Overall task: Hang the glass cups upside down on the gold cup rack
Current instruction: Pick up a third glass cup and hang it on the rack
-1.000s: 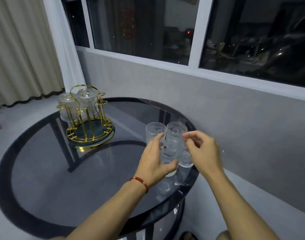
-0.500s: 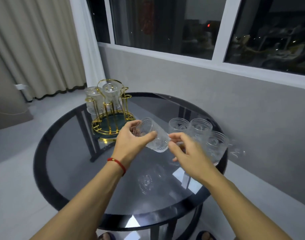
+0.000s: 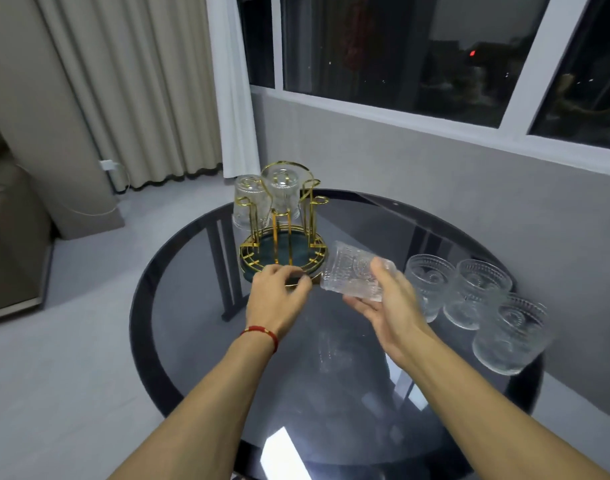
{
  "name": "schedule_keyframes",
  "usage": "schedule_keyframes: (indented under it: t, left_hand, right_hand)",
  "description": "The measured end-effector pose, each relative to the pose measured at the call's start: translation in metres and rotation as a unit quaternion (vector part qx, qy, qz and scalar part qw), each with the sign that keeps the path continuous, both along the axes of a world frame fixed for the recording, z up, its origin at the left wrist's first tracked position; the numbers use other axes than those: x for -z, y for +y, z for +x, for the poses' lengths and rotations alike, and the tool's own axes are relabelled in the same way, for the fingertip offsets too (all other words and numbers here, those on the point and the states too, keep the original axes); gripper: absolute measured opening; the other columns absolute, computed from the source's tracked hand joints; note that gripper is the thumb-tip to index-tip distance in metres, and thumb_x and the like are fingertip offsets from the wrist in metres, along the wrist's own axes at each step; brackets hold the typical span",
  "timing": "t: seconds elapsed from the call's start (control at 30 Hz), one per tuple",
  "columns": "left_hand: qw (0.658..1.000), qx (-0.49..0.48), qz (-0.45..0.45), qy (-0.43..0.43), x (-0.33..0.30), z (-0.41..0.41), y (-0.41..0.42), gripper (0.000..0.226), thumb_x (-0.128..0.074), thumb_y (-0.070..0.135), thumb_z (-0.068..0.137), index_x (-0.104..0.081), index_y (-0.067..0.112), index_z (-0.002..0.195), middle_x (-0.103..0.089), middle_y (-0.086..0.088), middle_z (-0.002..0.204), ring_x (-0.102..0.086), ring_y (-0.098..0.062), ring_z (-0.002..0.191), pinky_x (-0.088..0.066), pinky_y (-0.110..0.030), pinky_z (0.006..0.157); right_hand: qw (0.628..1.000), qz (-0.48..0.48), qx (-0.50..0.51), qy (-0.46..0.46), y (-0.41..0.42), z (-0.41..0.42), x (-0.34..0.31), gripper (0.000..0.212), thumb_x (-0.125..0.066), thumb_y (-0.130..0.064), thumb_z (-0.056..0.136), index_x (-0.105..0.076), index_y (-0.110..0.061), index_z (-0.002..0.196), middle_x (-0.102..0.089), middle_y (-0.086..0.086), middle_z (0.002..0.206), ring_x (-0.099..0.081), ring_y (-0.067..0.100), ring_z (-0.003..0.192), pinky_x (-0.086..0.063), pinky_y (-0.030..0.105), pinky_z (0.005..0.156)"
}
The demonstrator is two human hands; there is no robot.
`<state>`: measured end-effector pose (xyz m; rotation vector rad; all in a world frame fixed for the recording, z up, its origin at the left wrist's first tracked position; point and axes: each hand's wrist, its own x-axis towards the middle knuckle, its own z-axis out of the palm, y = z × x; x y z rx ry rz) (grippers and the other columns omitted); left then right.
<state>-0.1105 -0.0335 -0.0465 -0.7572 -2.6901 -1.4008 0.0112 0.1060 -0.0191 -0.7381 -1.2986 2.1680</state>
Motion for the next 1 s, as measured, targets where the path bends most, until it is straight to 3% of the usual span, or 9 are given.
schedule_keyframes:
  t: [0.1, 0.27, 0.43, 0.57, 0.7, 0.8, 1.0]
  left_hand:
    - [0.990, 0.015, -0.126, 0.062, 0.022, -0.009, 0.002, 0.055, -0.067, 0.039, 0.088, -0.057, 0.023, 0.140, -0.043, -0.009, 0.151, -0.033, -0.026, 0.144, -0.036, -0.043, 0.117]
    - [0.986, -0.013, -0.131, 0.100, 0.038, -0.007, 0.015, 0.062, -0.066, 0.047, 0.084, -0.049, 0.030, 0.142, -0.038, -0.003, 0.153, -0.027, -0.022, 0.144, -0.046, -0.041, 0.106]
    - [0.977, -0.016, -0.161, 0.136, 0.045, -0.006, 0.018, 0.066, -0.061, 0.048, 0.085, -0.042, 0.029, 0.145, -0.035, -0.004, 0.157, -0.023, -0.026, 0.148, -0.040, -0.041, 0.114]
    - [0.975, -0.015, -0.176, 0.139, 0.047, -0.008, 0.020, 0.068, -0.057, 0.049, 0.087, -0.037, 0.029, 0.148, -0.033, -0.004, 0.159, -0.021, -0.027, 0.149, -0.036, -0.043, 0.117]
    - [0.975, -0.013, -0.174, 0.140, 0.047, -0.008, 0.021, 0.068, -0.058, 0.046, 0.087, -0.037, 0.028, 0.148, -0.033, -0.005, 0.160, -0.022, -0.028, 0.150, -0.033, -0.043, 0.118]
    - [0.975, -0.014, -0.175, 0.138, 0.047, -0.007, 0.020, 0.067, -0.055, 0.045, 0.087, -0.035, 0.028, 0.149, -0.031, -0.005, 0.161, -0.019, -0.028, 0.151, -0.032, -0.043, 0.119]
    - [0.976, -0.009, -0.170, 0.135, 0.047, -0.007, 0.021, 0.067, -0.056, 0.044, 0.089, -0.034, 0.028, 0.150, -0.029, -0.006, 0.163, -0.017, -0.028, 0.152, -0.029, -0.044, 0.121]
  right_hand:
    - [0.992, 0.119, 0.041, -0.007, 0.001, -0.004, -0.006, 0.059, -0.064, -0.043, 0.103, -0.048, -0.016, 0.153, -0.059, 0.007, 0.152, -0.073, 0.025, 0.120, -0.063, 0.046, 0.099]
    - [0.954, 0.267, 0.138, -0.011, 0.011, -0.009, -0.035, 0.064, -0.071, -0.051, 0.090, -0.048, -0.030, 0.146, -0.059, 0.000, 0.148, -0.062, 0.026, 0.134, -0.053, 0.056, 0.110]
    - [0.938, 0.307, 0.163, -0.012, 0.046, -0.066, -0.085, 0.067, -0.076, -0.040, 0.093, -0.047, -0.031, 0.152, -0.048, -0.004, 0.159, -0.051, 0.021, 0.141, -0.052, 0.054, 0.112]
    - [0.903, 0.404, 0.134, -0.064, 0.071, -0.122, -0.114, 0.068, -0.081, -0.029, 0.091, -0.048, -0.026, 0.151, -0.050, 0.004, 0.157, -0.051, 0.027, 0.142, -0.048, 0.042, 0.115]
    - [0.877, 0.460, 0.067, -0.121, 0.081, -0.161, -0.128, 0.081, -0.084, -0.029, 0.088, -0.041, -0.022, 0.157, -0.047, 0.010, 0.162, -0.052, 0.032, 0.142, -0.049, 0.049, 0.115]
    - [0.870, 0.471, 0.029, -0.140, 0.083, -0.176, -0.128, 0.094, -0.088, -0.034, 0.082, -0.034, -0.018, 0.158, -0.045, 0.014, 0.162, -0.051, 0.034, 0.140, -0.047, 0.045, 0.112]
    - [0.844, 0.511, -0.031, -0.161, 0.087, -0.187, -0.119, 0.093, -0.092, -0.034, 0.079, -0.044, -0.013, 0.156, -0.050, 0.011, 0.159, -0.051, 0.033, 0.142, -0.047, 0.045, 0.111]
